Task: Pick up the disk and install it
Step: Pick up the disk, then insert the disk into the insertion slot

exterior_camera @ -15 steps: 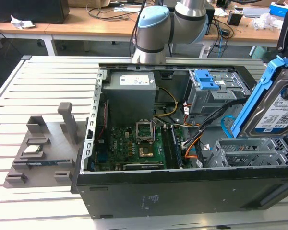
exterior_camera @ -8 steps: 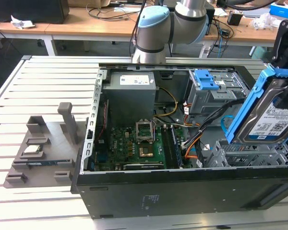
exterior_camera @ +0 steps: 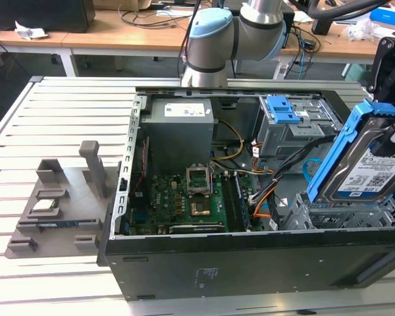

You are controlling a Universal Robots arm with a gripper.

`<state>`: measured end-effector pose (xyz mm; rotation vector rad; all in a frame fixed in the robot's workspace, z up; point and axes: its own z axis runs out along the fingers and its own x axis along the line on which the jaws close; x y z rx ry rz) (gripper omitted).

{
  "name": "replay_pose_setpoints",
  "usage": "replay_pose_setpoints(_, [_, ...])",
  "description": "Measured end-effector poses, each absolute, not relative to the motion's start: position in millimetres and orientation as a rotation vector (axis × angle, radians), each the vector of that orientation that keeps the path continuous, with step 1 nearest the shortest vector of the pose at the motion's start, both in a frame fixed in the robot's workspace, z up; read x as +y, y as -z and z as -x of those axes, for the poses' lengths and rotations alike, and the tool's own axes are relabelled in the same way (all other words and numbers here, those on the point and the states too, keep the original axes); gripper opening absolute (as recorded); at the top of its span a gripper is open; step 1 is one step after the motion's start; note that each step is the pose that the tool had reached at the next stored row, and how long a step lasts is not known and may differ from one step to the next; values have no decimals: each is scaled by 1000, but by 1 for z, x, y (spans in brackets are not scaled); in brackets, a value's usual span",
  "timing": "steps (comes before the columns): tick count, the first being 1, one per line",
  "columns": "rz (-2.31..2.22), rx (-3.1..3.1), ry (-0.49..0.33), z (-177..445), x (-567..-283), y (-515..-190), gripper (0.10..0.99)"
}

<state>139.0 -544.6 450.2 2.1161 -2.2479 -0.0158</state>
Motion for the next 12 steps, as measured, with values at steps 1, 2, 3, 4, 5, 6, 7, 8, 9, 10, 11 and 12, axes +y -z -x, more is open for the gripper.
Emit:
replay_pose_setpoints(1, [-2116,-2248,16,-139,-545,-450,361])
replay_pose_setpoints(2, [-2116,-2248,16,-139,-545,-450,361])
replay_pose_setpoints(3, [-2116,-2248,16,-139,-545,-450,361])
replay_pose_setpoints(4, [-2116,-2248,16,-139,-545,-450,361])
replay_pose_setpoints(5, [-2116,-2248,16,-139,-545,-450,361])
replay_pose_setpoints(6, [-2116,-2248,16,-139,-545,-450,361])
replay_pose_setpoints(7, [-2116,-2248,16,-139,-545,-450,361])
replay_pose_setpoints(8, [-2116,-2248,16,-139,-545,-450,361])
replay_pose_setpoints(9, [-2116,-2248,16,-139,-545,-450,361])
replay_pose_setpoints(10, [-2116,-2248,16,-139,-545,-450,361])
replay_pose_setpoints(11, [-2116,-2248,16,-139,-545,-450,361])
replay_pose_setpoints(12, [-2141,-2225,15,-139,-544,-450,361])
